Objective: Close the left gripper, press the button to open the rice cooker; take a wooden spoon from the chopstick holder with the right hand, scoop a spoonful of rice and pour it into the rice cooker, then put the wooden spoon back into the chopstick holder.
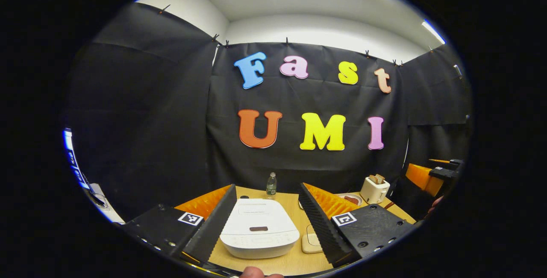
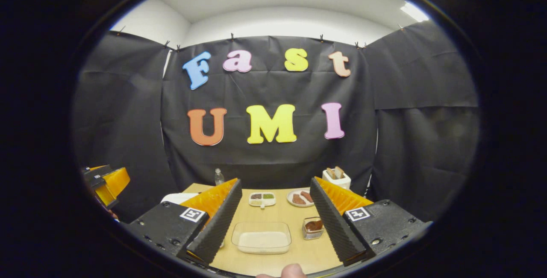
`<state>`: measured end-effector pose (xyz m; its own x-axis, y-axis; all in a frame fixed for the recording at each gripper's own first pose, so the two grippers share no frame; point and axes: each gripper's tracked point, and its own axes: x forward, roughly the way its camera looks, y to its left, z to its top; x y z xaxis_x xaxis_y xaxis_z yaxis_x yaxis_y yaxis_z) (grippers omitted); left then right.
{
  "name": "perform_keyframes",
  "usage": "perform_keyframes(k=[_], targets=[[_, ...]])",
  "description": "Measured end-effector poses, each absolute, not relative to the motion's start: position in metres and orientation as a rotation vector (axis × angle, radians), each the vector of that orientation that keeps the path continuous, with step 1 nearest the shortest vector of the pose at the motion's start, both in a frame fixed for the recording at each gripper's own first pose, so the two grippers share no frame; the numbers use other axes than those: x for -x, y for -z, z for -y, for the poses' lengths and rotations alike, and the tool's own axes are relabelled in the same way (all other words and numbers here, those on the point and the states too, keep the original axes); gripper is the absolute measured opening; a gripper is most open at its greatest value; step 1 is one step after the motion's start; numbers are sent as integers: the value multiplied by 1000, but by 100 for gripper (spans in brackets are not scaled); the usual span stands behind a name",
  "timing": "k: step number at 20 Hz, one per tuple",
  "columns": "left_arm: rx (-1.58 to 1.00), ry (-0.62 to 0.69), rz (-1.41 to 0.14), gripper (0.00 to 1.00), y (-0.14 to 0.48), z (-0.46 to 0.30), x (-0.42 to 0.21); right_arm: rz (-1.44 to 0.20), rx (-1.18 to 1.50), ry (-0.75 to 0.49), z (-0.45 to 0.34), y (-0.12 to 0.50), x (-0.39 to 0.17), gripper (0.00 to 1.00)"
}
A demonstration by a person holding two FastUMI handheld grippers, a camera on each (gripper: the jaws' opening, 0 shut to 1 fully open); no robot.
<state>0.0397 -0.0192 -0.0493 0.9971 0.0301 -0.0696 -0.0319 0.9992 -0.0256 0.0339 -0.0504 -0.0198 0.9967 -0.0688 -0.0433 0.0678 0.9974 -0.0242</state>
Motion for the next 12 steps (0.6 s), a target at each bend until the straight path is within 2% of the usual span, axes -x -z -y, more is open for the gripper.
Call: perform_keyframes(k=[7,8,9,10,12], targets=[[2,-17,-280,92,117,26,-77,-87,5,79,88,37,-59,100],[6,-11,-307,78,124,27,-82,-88,-3,85,95,39,-62,100],[8,-8,-337,71,130,26,-88,-90,-9,94,102,40,-66,100],[14,2,-369,56,140,26,-92,-94,-16,99,109,44,-68,100],[30,21,-432,44,153,27,-104,-103,-32,107,121,47,-75,100]])
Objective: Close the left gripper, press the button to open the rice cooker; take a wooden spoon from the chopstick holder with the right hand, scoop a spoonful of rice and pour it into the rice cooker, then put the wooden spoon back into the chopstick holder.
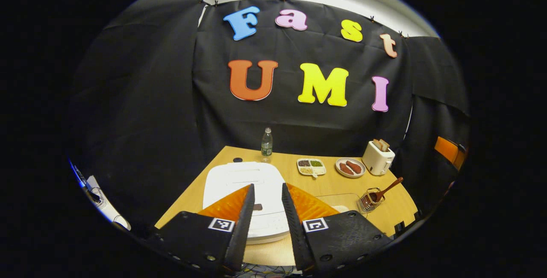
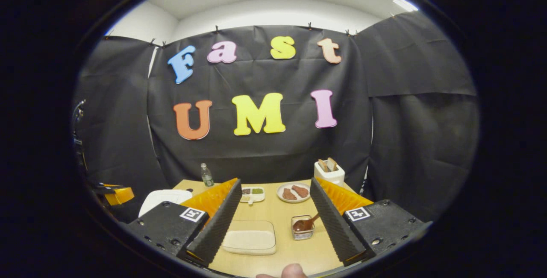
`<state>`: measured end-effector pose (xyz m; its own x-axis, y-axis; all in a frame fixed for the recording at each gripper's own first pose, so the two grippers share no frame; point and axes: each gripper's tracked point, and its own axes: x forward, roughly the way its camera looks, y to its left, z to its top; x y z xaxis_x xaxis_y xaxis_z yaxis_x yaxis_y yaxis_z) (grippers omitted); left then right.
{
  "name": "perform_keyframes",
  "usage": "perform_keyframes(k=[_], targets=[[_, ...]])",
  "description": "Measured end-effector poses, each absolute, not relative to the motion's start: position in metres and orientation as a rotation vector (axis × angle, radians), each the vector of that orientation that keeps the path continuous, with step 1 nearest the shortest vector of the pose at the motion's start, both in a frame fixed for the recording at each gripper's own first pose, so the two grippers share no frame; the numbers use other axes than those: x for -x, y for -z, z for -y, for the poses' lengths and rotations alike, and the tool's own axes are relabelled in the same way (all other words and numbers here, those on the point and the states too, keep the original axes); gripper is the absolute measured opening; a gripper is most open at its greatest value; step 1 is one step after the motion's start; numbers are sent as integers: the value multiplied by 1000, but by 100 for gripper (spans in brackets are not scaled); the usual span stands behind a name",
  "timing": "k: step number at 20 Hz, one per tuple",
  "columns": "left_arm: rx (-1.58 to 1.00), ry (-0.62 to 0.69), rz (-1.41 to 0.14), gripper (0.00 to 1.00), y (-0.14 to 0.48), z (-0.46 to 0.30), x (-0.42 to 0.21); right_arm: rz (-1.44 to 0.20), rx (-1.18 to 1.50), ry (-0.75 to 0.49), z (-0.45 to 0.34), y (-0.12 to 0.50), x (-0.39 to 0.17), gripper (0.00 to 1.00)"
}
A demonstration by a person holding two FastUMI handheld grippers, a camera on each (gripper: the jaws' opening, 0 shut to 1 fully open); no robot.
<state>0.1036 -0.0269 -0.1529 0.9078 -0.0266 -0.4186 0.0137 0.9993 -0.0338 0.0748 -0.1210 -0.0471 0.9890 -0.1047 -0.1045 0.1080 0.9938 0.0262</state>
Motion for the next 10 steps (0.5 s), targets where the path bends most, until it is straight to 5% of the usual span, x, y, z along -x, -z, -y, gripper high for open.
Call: perform_keyframes(k=[3,4,5,10], targets=[[40,-24,-511,36,172,11,-119,-113,-43,126,140,51,-86,100],[57,-5,-541,0,178,10,-121,-115,-48,132,146,53,-89,100],[52,-11,-572,8,187,5,-127,-116,-52,137,151,54,-91,100],[104,19,-744,0,237,-2,-142,-141,-57,158,172,67,-100,100]])
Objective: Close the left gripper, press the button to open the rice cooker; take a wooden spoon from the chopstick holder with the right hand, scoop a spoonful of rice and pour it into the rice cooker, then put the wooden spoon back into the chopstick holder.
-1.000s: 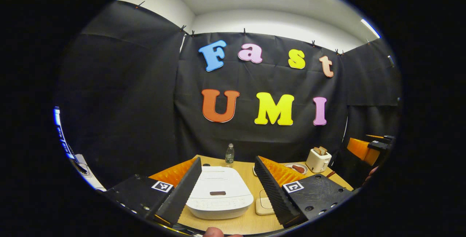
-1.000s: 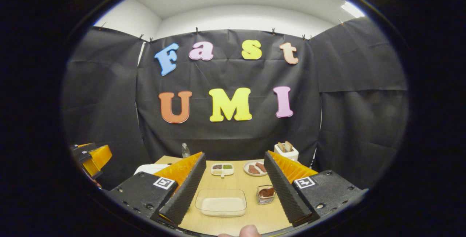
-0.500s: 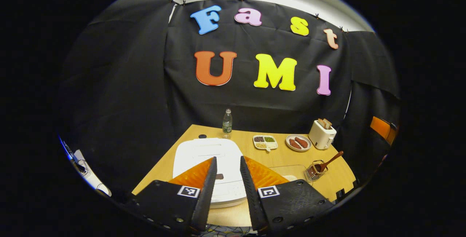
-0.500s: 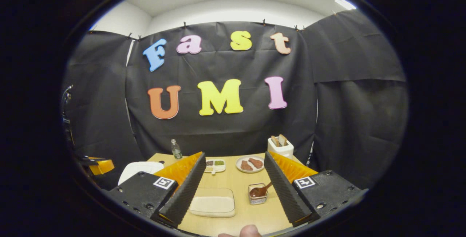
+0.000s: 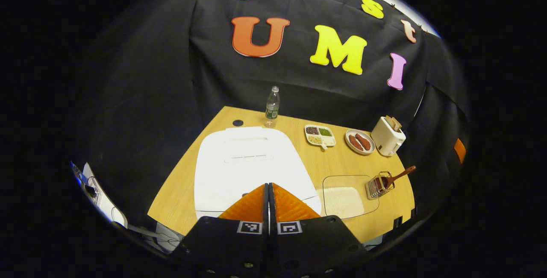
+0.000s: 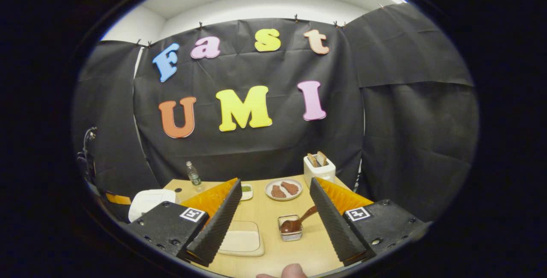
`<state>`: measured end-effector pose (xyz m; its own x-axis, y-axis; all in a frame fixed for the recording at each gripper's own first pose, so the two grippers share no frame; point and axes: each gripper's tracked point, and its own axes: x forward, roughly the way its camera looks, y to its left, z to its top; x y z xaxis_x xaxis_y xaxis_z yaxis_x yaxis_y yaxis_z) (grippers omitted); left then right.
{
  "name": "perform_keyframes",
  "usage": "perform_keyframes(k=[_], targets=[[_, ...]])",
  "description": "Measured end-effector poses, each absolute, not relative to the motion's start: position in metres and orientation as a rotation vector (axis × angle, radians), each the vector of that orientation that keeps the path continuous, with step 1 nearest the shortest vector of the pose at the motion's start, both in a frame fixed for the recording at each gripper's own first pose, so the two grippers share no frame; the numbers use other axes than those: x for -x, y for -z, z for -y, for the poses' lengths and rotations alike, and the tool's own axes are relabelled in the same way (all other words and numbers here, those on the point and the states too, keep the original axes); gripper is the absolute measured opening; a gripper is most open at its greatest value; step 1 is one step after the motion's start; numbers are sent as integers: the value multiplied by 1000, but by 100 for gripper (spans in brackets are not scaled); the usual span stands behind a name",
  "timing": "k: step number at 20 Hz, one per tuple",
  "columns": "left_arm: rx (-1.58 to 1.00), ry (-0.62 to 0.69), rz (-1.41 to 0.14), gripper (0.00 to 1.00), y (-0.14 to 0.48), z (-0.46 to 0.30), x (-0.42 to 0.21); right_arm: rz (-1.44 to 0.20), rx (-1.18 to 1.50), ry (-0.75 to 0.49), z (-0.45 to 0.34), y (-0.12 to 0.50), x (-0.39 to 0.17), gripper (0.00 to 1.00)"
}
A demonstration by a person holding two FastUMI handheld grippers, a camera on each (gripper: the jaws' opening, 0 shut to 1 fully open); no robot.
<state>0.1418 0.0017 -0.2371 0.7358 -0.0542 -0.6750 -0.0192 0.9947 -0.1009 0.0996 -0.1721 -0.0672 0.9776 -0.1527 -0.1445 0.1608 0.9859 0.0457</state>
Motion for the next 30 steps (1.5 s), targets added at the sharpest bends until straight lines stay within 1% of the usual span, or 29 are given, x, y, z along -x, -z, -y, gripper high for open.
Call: perform_keyframes(k=[3,6,10,11,13,15,16,18,21,24,25,26,27,28,29,30], targets=[[150,28,-830,0,266,-2,-149,-165,-47,166,182,74,-101,100],[144,20,-853,0,283,-12,-159,-184,-31,180,193,80,-103,100],[123,1,-877,0,295,-21,-165,-201,-15,185,200,83,-109,100],[122,4,-862,0,292,-21,-166,-201,-14,186,200,82,-109,100],[125,3,-878,0,296,-22,-165,-202,-18,184,198,84,-113,100],[126,11,-926,0,306,-23,-158,-208,-25,175,193,88,-114,100],[138,5,-908,0,301,-23,-160,-211,-27,172,192,89,-115,100],[132,11,-926,0,303,-21,-158,-214,-32,164,186,91,-116,100],[147,12,-883,0,289,-22,-163,-211,-32,150,179,87,-116,100],[182,17,-723,1,245,-19,-179,-197,-25,151,182,80,-114,100],[182,18,-668,6,226,-19,-183,-192,-30,154,184,78,-113,100],[170,16,-604,17,205,-22,-191,-191,-35,156,185,78,-112,100],[150,5,-542,21,185,-26,-200,-188,-37,155,185,76,-110,100],[132,-4,-484,33,165,-27,-209,-184,-36,157,186,74,-108,100],[118,-6,-428,37,148,-27,-219,-180,-33,156,187,72,-106,100],[105,-3,-390,48,130,-27,-226,-176,-28,155,187,69,-105,100]])
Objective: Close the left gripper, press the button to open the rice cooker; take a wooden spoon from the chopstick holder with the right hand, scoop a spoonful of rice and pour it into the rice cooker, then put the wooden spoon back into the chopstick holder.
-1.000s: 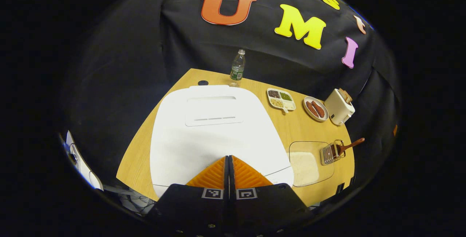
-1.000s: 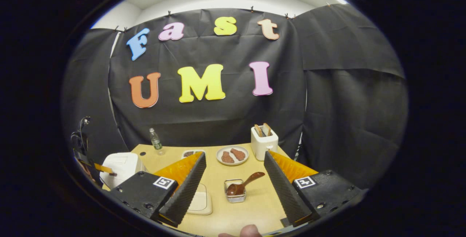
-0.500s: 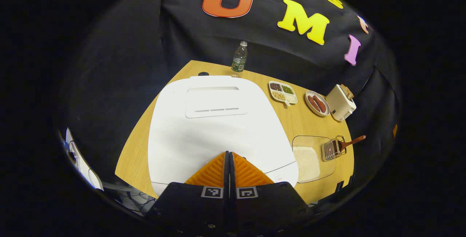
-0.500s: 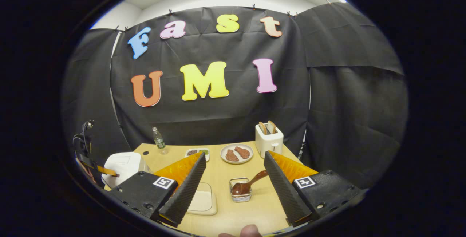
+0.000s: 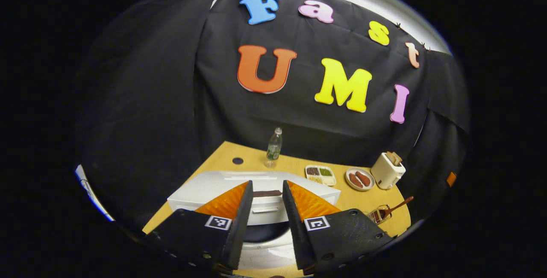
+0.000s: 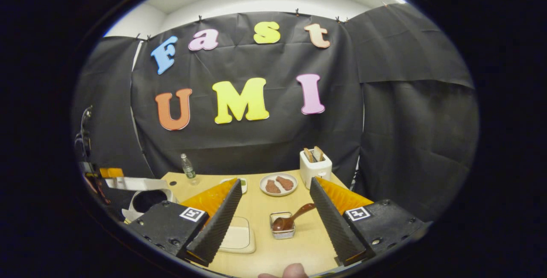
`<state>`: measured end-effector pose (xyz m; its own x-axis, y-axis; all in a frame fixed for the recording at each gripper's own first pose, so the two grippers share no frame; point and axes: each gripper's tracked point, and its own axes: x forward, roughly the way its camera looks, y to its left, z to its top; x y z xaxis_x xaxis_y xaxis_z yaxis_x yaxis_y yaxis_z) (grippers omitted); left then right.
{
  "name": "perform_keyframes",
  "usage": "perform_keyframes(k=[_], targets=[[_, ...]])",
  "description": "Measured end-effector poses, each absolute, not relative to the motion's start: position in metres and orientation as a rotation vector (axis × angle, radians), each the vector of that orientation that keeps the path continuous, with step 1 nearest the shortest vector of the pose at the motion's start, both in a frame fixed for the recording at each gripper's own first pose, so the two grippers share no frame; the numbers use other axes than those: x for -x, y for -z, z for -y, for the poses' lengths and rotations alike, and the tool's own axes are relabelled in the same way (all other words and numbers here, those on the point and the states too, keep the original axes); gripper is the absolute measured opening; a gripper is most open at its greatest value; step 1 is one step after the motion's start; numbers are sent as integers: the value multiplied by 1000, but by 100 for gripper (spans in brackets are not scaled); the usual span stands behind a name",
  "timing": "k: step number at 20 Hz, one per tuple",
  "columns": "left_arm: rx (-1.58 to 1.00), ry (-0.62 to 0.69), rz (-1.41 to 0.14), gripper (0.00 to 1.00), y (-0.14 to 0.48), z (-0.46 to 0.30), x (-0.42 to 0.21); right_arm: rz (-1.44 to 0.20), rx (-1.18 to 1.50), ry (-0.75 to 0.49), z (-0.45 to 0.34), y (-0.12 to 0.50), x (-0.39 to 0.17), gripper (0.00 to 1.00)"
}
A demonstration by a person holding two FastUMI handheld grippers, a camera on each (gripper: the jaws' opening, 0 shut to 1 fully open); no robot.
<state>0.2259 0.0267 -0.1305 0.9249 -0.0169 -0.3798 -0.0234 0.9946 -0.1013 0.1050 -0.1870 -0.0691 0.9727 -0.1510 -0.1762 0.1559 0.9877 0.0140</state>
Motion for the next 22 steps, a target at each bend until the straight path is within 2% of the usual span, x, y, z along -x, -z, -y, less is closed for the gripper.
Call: perform_keyframes(k=[3,4,7,8,9,10,12,17,22], targets=[[91,2,-313,63,95,-25,-243,-164,-17,153,189,62,-100,100],[96,10,-298,72,88,-22,-241,-159,-17,150,189,60,-98,100],[107,24,-230,74,60,-12,-233,-149,-20,144,188,56,-91,100],[109,29,-214,77,56,-8,-226,-147,-21,140,187,56,-88,100],[99,25,-200,84,52,-7,-219,-146,-22,136,187,56,-85,100],[90,13,-180,97,46,-7,-207,-142,-22,130,186,56,-83,100],[75,-2,-142,94,37,-5,-189,-141,-23,127,187,57,-79,100],[43,-28,-95,94,14,-2,-150,-145,-19,128,193,63,-73,100],[95,-79,-108,94,30,5,-114,-176,-18,133,210,87,-77,100]])
